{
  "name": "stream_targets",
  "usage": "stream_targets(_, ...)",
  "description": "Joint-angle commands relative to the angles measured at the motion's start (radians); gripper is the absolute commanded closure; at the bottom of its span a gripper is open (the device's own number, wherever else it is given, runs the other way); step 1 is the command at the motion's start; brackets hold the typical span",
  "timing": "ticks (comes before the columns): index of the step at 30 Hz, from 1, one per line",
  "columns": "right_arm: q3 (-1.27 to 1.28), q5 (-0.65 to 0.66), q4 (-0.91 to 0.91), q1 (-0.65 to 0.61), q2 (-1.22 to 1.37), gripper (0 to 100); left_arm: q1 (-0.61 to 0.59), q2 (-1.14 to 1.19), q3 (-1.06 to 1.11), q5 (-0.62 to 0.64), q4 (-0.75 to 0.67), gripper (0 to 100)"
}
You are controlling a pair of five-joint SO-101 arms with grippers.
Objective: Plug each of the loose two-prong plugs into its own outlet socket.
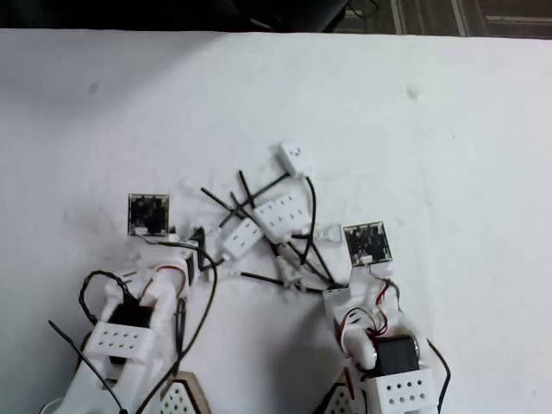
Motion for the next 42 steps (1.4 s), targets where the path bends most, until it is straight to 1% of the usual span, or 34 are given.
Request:
stream_targets(1, 0.011, 0.006, 0.002, -0.002, 0.001, 97.8, 0.002, -0.012, -0.009, 0.005, 0.002, 82)
stream_targets(42, 0.011, 0.006, 0.002, -0.002, 0.001, 97.8, 0.018, -0.012, -0.011, 0.006, 0.002, 82)
